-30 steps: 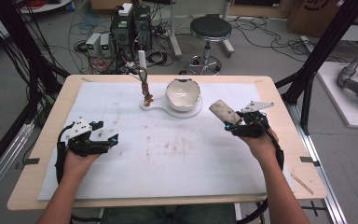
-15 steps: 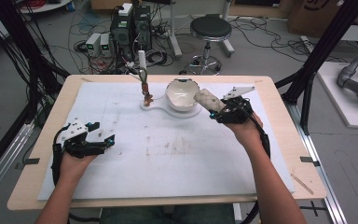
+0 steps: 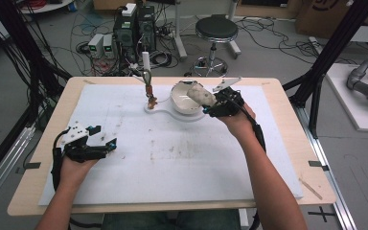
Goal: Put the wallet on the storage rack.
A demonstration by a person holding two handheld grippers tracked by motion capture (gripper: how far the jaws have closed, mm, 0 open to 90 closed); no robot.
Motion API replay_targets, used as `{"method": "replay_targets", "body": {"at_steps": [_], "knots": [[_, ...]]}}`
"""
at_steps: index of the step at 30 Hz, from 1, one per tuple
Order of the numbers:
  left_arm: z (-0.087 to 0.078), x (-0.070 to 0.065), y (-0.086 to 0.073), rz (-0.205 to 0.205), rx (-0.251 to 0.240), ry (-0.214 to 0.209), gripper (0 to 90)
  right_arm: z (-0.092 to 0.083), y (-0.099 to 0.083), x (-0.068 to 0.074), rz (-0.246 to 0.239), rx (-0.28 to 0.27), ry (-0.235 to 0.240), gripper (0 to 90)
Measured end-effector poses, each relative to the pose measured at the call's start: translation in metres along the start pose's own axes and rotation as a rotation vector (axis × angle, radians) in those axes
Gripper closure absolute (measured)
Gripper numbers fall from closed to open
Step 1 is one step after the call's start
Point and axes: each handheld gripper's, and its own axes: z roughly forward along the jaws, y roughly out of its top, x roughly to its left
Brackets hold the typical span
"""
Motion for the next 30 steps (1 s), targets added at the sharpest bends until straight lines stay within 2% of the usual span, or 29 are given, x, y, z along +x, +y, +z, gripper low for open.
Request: {"method": "replay_targets", "body": {"at_steps": [7,17,21,24,30], "knots": [[0.000,0.001,-0.001,-0.005,0.002,0.003,17.0,0.017,0.005,0.001,-0.009,0.038,0.006,36.8],[0.000,0.002,-0.001,-0.006,0.003,0.004,17.0,0.030,0.013,0.003,-0.024,0.050,0.018,36.7],[0.000,0.002,-0.001,-0.008,0.002,0.006,17.0,0.040,0.017,0.004,-0.038,0.093,0.017,36.7],[0.000,0.002,-0.001,-0.008,0.002,0.006,17.0,0.044,0.021,0.005,-0.040,0.080,0.014,36.7],[-0.001,0.003,-0.002,-0.012,0.002,0.010,17.0,0.056,0.023,0.007,-0.045,0.101,0.017,36.6]]}}
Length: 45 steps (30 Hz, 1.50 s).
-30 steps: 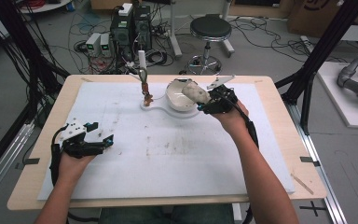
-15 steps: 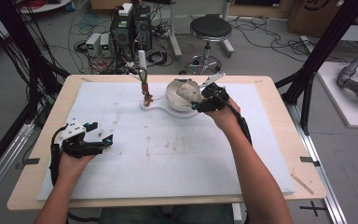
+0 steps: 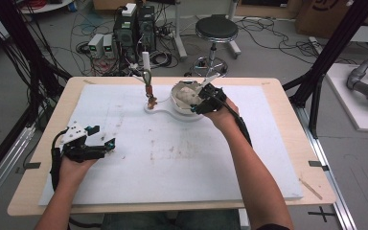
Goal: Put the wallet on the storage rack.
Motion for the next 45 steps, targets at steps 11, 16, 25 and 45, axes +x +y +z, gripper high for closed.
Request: {"method": "replay_targets", "body": {"at_steps": [11,16,25,45], "knots": [[-0.001,0.001,-0.001,-0.003,0.002,0.003,17.0,0.012,0.003,-0.001,0.005,-0.007,-0.006,36.3],[-0.001,0.000,-0.001,-0.001,0.004,0.003,17.0,0.013,0.004,-0.001,0.003,-0.010,-0.011,36.1],[-0.001,0.001,-0.002,-0.004,0.008,0.007,17.0,0.013,0.005,0.001,0.004,-0.027,-0.037,34.4],[-0.001,0.000,-0.001,0.002,0.005,0.001,17.0,-0.018,-0.007,-0.003,0.062,-0.072,-0.031,20.4]]}}
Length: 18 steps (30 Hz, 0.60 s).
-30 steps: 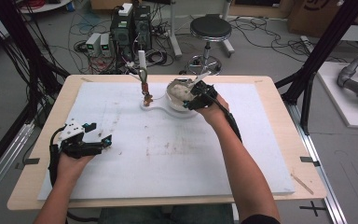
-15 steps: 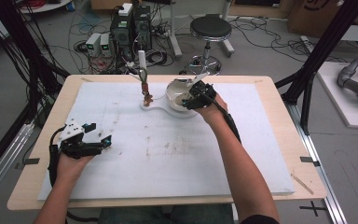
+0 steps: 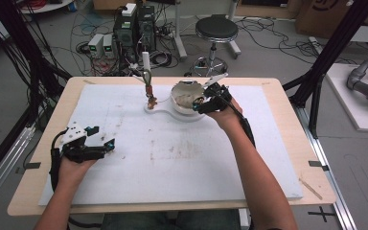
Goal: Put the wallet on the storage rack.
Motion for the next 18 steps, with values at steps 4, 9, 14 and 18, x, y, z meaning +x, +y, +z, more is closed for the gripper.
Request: {"method": "replay_targets", "body": {"at_steps": [4,9,14,18], "knots": [[0.002,-0.001,0.001,0.002,0.002,-0.006,17.0,-0.014,-0.005,0.000,0.002,-0.026,0.012,20.4],[0.008,-0.003,0.004,0.003,0.000,-0.021,17.0,-0.032,-0.015,0.001,0.007,-0.083,0.013,20.4],[0.016,-0.005,0.007,0.008,-0.001,-0.033,17.0,-0.047,-0.030,0.001,0.021,-0.114,0.013,20.4],[0.017,-0.003,0.009,0.004,-0.006,-0.034,17.0,-0.059,-0.046,0.000,0.040,-0.134,0.010,20.4]]}}
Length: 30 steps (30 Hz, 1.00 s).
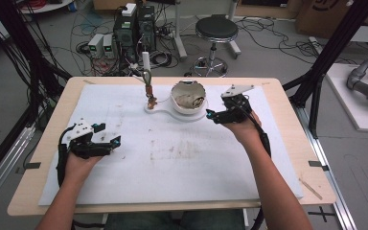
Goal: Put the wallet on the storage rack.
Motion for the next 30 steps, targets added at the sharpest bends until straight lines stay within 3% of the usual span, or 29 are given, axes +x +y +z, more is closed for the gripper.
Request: {"method": "replay_targets", "body": {"at_steps": [5,12,18,26,30], "knots": [[0.003,0.000,0.001,-0.004,-0.006,-0.002,17.0,-0.011,-0.014,-0.004,0.019,-0.017,-0.011,20.4],[0.007,-0.004,0.003,0.007,0.000,-0.012,17.0,-0.030,-0.051,-0.012,0.087,-0.046,-0.037,20.4],[0.007,-0.005,0.003,0.006,-0.001,-0.009,17.0,-0.043,-0.077,-0.010,0.133,-0.083,-0.050,20.4],[0.004,-0.006,0.001,0.009,0.006,-0.005,17.0,-0.046,-0.106,-0.009,0.190,-0.112,-0.049,20.4],[0.004,-0.008,0.002,0.000,-0.003,-0.005,17.0,-0.046,-0.117,-0.007,0.192,-0.108,-0.062,20.4]]}}
